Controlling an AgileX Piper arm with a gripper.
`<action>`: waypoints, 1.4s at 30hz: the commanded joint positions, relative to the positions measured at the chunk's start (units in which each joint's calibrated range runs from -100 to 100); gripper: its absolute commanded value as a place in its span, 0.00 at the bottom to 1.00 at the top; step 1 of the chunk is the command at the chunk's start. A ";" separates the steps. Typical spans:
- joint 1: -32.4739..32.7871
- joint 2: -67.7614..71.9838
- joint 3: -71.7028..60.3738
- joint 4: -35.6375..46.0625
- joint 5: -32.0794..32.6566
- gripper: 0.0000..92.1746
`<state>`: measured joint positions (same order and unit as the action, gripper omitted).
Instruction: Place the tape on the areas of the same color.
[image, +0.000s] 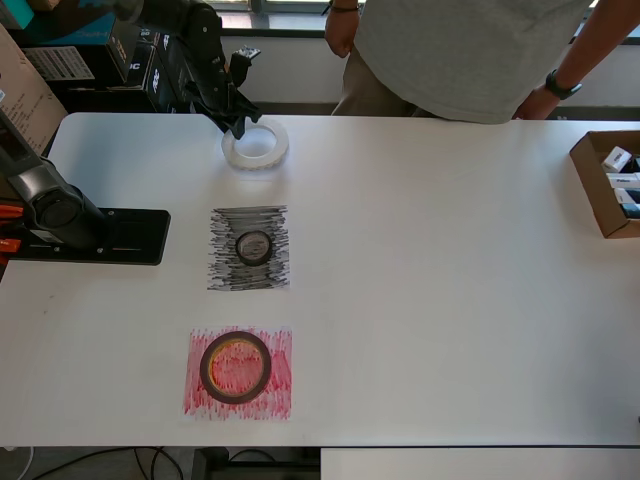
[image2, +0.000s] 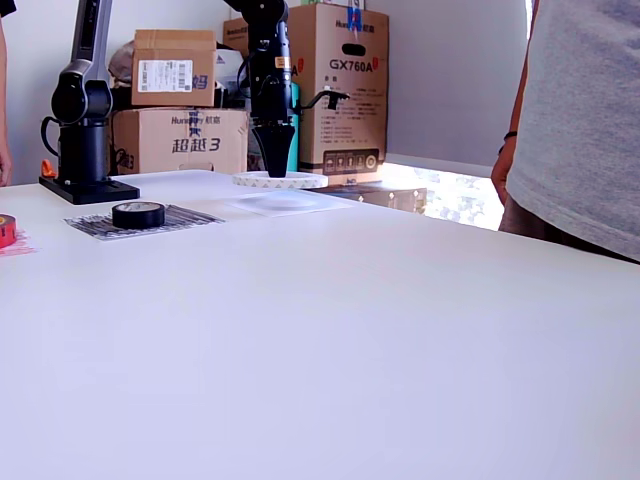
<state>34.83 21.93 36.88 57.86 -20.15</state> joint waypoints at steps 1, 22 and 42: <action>-0.33 -0.13 0.15 -0.29 -0.30 0.28; -0.25 0.61 0.15 -0.37 -0.55 0.32; -0.33 5.48 0.05 -3.85 -0.63 0.32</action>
<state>34.43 27.79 36.88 54.83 -20.14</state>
